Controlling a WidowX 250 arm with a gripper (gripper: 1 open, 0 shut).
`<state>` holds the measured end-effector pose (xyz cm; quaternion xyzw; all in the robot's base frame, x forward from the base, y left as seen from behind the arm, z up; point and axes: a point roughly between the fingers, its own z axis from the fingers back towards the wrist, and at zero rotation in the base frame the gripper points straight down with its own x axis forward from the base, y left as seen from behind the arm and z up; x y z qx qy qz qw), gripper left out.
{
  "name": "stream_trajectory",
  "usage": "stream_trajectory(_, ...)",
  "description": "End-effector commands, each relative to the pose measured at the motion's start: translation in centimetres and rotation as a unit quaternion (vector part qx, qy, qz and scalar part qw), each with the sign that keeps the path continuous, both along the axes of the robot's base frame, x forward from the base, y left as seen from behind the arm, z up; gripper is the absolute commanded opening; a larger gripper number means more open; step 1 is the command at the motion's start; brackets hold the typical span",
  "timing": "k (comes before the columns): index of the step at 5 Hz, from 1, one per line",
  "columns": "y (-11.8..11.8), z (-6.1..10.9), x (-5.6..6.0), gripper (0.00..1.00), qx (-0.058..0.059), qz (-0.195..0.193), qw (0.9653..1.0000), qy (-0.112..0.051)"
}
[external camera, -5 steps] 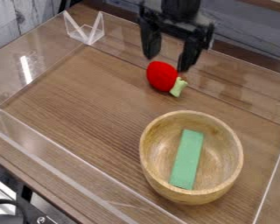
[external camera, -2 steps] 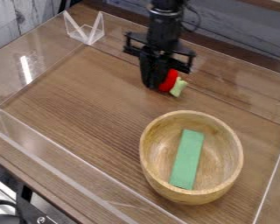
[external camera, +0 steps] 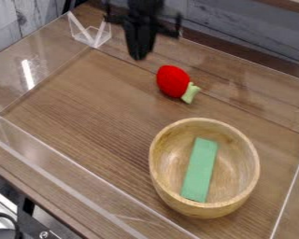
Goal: Move the red object to the left side of the table
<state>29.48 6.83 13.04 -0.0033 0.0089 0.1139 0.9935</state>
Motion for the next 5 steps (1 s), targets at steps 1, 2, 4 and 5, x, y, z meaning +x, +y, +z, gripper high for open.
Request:
stream_trajectory(1,-1.5,2.2,0.4,0.00,0.009,0.006,0.9993,-0.036)
stream_trajectory(2,-2.8,1.6,0.4,1.00,0.008,0.018,0.9994,-0.028)
stream_trajectory(4,-5.8,1.1,0.9,1.00,0.007,0.015,0.9997,-0.019)
stream_trajectory(5,-5.9,-0.5,1.0,1.00,0.006,0.018,0.9997,-0.014)
